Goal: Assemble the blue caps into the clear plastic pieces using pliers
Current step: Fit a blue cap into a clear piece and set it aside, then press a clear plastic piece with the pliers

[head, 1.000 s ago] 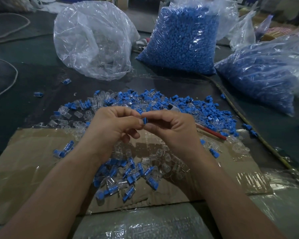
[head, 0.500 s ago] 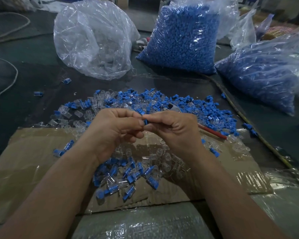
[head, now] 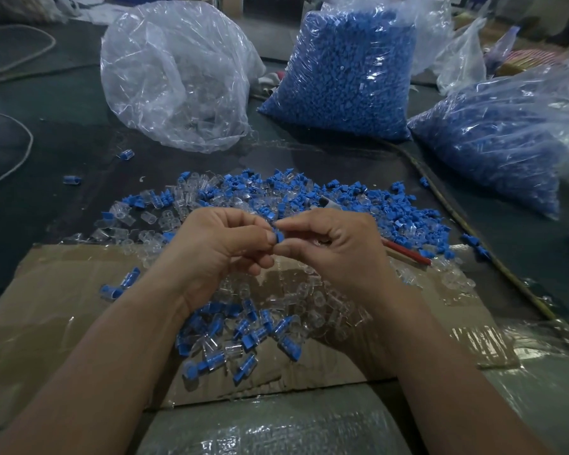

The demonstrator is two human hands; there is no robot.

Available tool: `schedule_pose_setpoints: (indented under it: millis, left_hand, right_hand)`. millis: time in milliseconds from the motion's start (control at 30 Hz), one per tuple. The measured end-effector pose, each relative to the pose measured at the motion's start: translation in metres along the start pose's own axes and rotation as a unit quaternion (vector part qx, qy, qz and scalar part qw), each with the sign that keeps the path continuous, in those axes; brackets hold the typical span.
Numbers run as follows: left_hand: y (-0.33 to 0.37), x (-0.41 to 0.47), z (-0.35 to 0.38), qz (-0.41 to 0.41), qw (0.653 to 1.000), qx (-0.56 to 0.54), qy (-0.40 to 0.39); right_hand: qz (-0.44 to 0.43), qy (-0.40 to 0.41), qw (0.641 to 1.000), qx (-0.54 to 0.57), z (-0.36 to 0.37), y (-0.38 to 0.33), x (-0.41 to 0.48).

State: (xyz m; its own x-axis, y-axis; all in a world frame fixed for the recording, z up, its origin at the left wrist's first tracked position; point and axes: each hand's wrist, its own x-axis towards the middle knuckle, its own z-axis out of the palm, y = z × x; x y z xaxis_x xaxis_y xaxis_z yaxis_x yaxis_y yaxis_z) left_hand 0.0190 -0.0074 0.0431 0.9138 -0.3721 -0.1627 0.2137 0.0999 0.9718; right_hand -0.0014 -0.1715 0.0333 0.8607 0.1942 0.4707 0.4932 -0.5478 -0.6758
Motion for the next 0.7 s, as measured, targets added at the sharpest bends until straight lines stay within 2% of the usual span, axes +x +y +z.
schedule_pose_setpoints:
  millis: [100,200,267,367,467,600,700]
  left_hand:
    - [-0.001,0.001,0.000,0.003,1.000,-0.006,0.010]
    - [-0.001,0.002,-0.001,0.005,1.000,-0.017,0.022]
    - [-0.002,0.003,-0.002,0.006,0.999,-0.020,0.025]
    - [-0.003,0.004,-0.002,0.008,0.999,-0.023,0.027]
    - [-0.003,0.004,-0.002,0.009,0.999,-0.022,0.027]
    - [-0.004,0.004,-0.002,0.010,0.999,-0.023,0.028]
    - [-0.004,0.004,-0.002,0.011,0.999,-0.024,0.026]
  right_hand:
    - [0.135,0.004,0.990,-0.045,-0.017,0.005,0.002]
    - [0.222,0.019,0.965,-0.141,-0.041,0.021,0.002]
    - [0.282,-0.021,0.941,-0.187,-0.054,0.030,0.001]
    - [0.360,-0.141,0.888,-0.247,-0.062,0.032,-0.002]
    - [0.381,-0.205,0.861,-0.266,-0.060,0.031,-0.002]
    - [0.398,-0.220,0.839,-0.299,-0.059,0.039,-0.004]
    - [0.408,-0.182,0.855,-0.263,-0.059,0.043,-0.004]
